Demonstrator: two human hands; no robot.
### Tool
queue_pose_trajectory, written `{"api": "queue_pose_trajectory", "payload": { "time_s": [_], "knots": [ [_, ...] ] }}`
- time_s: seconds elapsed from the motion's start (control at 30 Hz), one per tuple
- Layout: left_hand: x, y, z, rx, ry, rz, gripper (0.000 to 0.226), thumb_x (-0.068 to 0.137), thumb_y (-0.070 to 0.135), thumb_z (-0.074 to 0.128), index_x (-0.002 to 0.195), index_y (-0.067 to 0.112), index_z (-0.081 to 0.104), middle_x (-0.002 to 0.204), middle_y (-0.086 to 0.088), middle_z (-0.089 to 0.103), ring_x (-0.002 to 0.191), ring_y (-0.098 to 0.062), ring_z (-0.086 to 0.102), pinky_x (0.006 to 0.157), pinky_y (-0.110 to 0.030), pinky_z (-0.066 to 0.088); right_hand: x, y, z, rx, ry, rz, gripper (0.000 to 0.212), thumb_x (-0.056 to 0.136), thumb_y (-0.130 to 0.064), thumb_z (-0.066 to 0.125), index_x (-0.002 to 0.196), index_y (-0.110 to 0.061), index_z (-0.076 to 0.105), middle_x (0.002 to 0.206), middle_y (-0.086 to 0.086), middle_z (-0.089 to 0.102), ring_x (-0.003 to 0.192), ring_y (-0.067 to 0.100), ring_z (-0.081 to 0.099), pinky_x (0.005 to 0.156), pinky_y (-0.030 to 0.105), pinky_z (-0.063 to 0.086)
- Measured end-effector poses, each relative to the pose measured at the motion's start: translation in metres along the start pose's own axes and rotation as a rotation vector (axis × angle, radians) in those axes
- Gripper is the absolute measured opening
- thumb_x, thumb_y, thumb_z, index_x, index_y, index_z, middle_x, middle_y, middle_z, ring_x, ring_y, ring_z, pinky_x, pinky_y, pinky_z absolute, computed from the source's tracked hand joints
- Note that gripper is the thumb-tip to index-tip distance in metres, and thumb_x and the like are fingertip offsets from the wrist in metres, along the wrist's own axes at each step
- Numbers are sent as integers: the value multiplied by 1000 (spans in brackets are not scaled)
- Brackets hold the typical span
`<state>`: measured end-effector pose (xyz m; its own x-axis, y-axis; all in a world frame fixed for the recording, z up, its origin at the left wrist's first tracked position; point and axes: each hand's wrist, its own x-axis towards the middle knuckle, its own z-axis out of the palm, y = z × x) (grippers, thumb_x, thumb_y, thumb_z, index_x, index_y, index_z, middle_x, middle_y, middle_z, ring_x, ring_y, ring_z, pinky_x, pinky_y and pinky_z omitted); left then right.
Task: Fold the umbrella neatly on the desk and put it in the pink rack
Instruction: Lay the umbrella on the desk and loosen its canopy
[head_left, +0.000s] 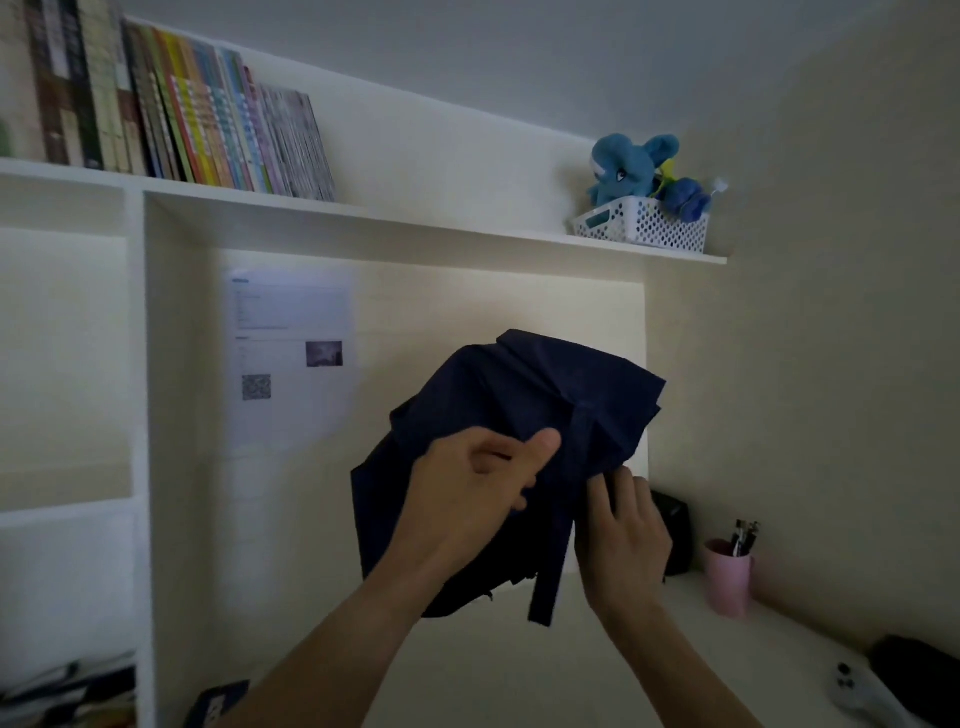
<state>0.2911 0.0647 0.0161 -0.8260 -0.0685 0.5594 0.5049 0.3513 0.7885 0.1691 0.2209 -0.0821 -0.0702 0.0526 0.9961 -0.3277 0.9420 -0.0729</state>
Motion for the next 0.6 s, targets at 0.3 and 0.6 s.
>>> {"api": "queue_pose_trajectory", "payload": {
  "time_s": [0.3, 0.6],
  "knots": [
    [15, -9, 4, -152, -106, -171, 6, 87, 18, 78, 92, 16, 80, 88, -6, 79, 75, -14, 71, 80, -31, 59, -13, -8, 2, -55, -22, -34, 34, 73, 11, 59, 103, -7, 60, 89, 12, 59, 72, 29, 51, 58, 36, 41],
    [29, -80, -19, -231, -71, -427, 15, 99, 14, 54, 103, 4, 65, 80, -11, 76, 53, -21, 65, 46, -27, 44, -95, -14, -8, -71, -393, 93, 52, 67, 0, 77, 117, -5, 66, 96, 12, 64, 78, 32, 60, 52, 37, 48]
  ]
}}
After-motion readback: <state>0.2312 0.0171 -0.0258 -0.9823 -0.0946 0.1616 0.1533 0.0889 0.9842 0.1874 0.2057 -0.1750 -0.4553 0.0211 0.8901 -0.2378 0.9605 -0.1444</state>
